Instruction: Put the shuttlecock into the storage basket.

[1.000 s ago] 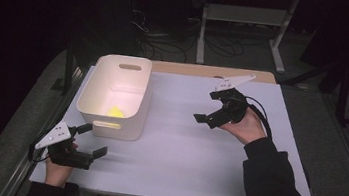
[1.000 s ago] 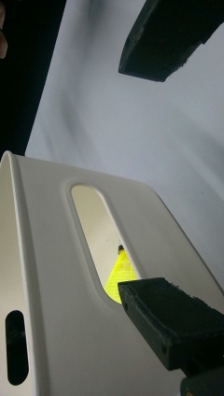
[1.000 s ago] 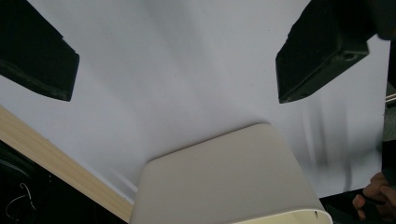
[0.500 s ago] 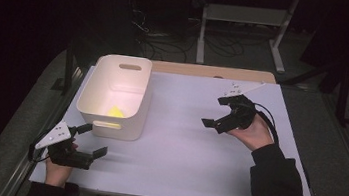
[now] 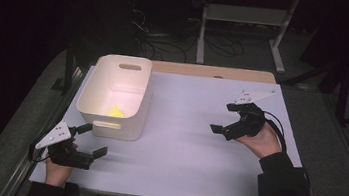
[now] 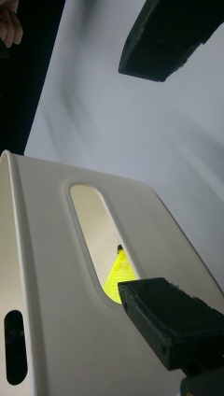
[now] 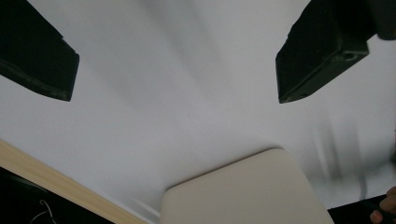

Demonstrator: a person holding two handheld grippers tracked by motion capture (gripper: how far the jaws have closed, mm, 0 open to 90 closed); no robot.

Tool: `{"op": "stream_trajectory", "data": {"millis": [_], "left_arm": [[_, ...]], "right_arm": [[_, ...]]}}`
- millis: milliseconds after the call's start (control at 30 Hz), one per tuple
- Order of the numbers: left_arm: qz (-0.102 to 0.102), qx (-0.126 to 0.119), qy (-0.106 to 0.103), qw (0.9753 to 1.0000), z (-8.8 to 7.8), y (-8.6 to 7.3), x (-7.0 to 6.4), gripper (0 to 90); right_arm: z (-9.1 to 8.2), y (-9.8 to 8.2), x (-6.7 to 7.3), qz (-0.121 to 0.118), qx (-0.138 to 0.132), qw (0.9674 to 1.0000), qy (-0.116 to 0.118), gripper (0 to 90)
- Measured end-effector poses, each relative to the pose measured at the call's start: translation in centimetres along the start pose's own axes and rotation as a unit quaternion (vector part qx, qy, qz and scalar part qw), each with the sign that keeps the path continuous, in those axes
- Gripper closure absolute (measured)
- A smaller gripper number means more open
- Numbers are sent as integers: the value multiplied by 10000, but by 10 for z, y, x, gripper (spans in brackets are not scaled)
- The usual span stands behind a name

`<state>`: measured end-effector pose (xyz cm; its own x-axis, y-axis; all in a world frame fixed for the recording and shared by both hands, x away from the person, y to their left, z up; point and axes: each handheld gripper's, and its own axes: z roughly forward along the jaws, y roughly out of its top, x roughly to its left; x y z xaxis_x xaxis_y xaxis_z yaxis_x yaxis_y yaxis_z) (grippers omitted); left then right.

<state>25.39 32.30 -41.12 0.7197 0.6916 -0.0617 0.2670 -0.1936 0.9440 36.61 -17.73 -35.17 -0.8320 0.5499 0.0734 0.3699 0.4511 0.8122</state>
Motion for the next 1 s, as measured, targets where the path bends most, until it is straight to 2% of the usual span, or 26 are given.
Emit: {"op": "stream_trajectory", "data": {"millis": [1000], "left_arm": [[11,6,2,10000,0,0,0,0]], "right_arm": [[-20,-37,-9,384,-90,9992,-52,0]]}}
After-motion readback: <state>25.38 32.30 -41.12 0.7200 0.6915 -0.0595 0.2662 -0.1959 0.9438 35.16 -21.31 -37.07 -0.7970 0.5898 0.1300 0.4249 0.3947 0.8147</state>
